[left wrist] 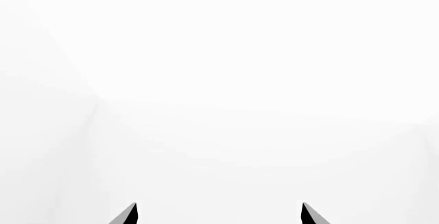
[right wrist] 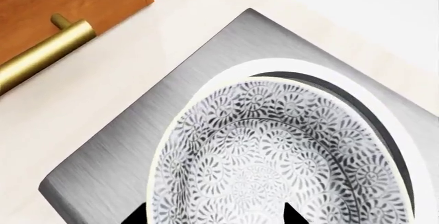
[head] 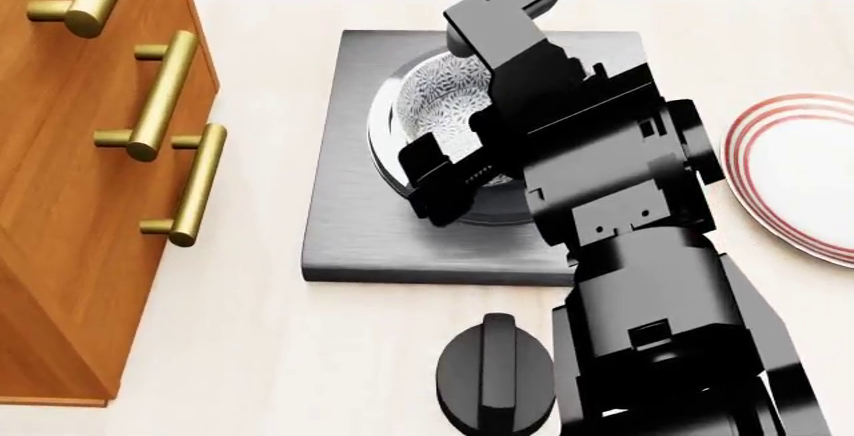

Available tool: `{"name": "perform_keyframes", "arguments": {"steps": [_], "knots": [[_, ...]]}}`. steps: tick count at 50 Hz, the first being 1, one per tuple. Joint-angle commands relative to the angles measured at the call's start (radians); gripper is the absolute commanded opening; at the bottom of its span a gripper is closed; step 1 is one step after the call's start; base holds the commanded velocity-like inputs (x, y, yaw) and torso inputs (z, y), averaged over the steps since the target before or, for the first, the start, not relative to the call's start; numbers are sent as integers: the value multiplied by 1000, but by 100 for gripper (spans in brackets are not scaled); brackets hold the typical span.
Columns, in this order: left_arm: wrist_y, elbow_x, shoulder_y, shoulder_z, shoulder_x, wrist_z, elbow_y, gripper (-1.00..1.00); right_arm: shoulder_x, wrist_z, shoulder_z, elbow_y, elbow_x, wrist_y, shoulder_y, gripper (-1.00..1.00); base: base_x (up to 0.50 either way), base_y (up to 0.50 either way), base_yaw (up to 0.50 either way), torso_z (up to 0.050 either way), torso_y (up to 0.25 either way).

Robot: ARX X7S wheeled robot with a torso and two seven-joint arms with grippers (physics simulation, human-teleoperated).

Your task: Put the bowl on the stove.

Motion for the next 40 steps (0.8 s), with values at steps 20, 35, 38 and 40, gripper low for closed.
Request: {"name": "perform_keyframes", "arguments": {"steps": [20, 35, 38, 40], "knots": [[-3, -3, 3, 1, -2, 0, 5, 100, -2, -16, 288, 0, 1, -299, 19, 100, 0, 0, 0, 0, 0], [-2, 0, 4, 3, 2, -1, 4, 100, 16, -19, 335, 0, 11, -445, 59, 100, 0, 0, 0, 0, 0], [-4, 0, 5, 1, 1, -3, 4, 100, 22, -16, 379, 0, 29, -493, 66, 100, 0, 0, 0, 0, 0], [-3, 0, 3, 2, 1, -2, 4, 100, 27, -23, 413, 0, 41, -519, 68, 100, 0, 0, 0, 0, 0]]}}
